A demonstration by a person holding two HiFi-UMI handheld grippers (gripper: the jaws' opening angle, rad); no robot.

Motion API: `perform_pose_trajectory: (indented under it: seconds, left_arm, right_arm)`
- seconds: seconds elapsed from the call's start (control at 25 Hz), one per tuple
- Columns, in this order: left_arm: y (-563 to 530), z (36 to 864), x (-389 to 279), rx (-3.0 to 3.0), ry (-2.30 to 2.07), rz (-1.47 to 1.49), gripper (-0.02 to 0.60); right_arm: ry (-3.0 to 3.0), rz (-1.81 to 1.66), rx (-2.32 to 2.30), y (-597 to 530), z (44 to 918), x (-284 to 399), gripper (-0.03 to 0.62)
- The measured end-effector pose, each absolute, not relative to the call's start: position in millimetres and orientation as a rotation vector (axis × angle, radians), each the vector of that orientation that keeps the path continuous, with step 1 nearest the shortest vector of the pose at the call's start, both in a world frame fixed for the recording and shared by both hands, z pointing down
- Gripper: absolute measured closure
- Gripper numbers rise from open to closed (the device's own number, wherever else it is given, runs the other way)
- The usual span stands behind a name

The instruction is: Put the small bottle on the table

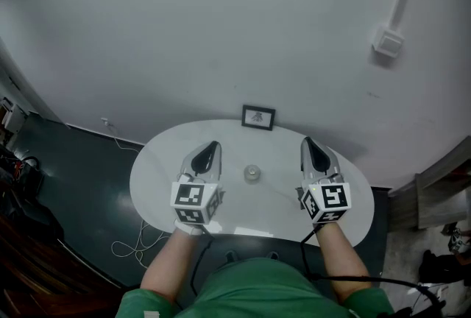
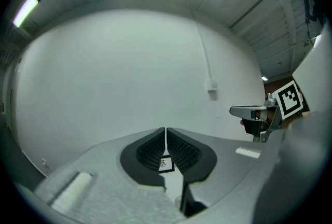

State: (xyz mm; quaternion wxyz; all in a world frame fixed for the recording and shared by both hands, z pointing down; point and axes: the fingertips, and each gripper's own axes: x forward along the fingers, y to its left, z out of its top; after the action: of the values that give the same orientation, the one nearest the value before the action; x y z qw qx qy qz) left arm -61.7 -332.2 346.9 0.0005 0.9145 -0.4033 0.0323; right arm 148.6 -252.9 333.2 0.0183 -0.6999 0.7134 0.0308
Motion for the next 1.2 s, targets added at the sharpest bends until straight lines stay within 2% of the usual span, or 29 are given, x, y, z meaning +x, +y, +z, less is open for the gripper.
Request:
perform_pose_trajectory:
  seconds: [1.2]
  left_arm:
    - [-353, 356, -52, 2.899, -1.247, 0.152, 0.561]
  right_arm:
    - [2.262, 0.068, -2.118, -268, 335, 143, 0.592]
